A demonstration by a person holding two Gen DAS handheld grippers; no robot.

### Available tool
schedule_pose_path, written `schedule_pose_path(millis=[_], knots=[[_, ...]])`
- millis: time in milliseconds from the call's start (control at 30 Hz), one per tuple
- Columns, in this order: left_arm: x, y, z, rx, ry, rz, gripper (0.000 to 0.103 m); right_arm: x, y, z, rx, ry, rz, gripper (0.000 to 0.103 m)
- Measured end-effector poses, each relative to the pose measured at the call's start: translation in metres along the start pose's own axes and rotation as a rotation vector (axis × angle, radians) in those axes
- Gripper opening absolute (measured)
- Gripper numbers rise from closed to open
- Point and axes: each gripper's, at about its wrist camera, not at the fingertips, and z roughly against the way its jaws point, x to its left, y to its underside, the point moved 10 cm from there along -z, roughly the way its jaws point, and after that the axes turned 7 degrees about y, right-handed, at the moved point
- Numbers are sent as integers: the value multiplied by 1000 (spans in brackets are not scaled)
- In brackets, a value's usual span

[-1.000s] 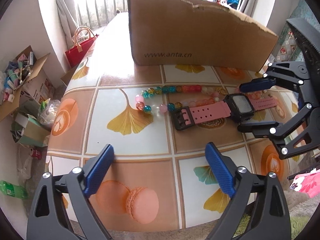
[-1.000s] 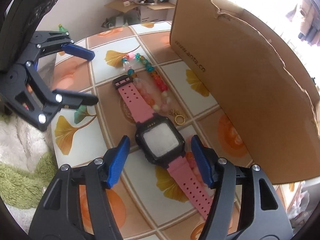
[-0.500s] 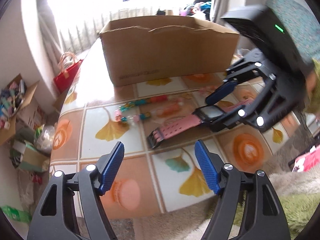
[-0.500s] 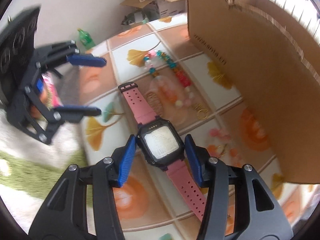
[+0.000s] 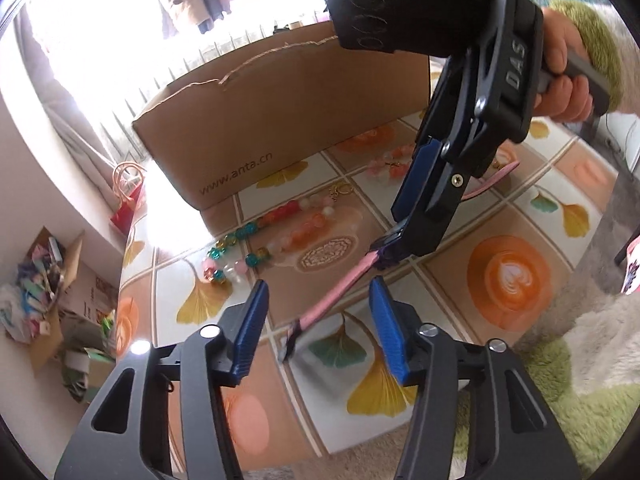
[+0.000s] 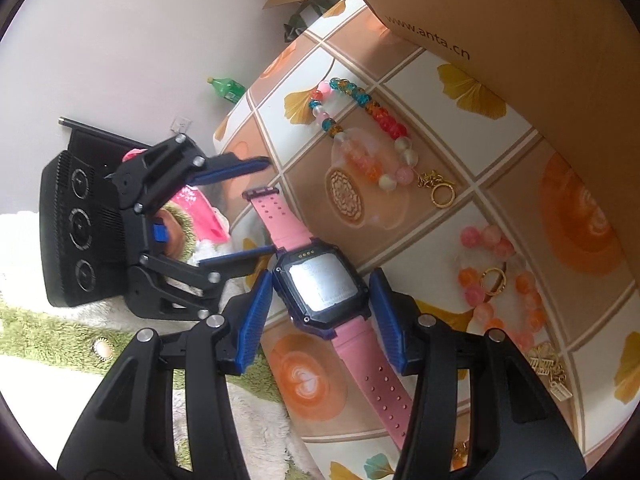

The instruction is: Organize jewelry

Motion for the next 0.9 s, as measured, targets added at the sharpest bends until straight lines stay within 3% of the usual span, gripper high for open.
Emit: schedule_pose_path(millis=[133,267,533,733,900], knots=[[-3,-3,-11,20,52,29,20,2,0,0,-26,-2,-4,48],[-2,-5,-12,25,106,81,12,1,3,5,-70,16,-16,49],[10,-9,-20,66,206,203,8,-4,23,19,-140,143,1,49],[18,-8,-25,83,204,229,7,-12,42,29,-177,311,20,47],[17,-7,-27,87,195,228,7,-24,58,35,-205,484,-5,24]])
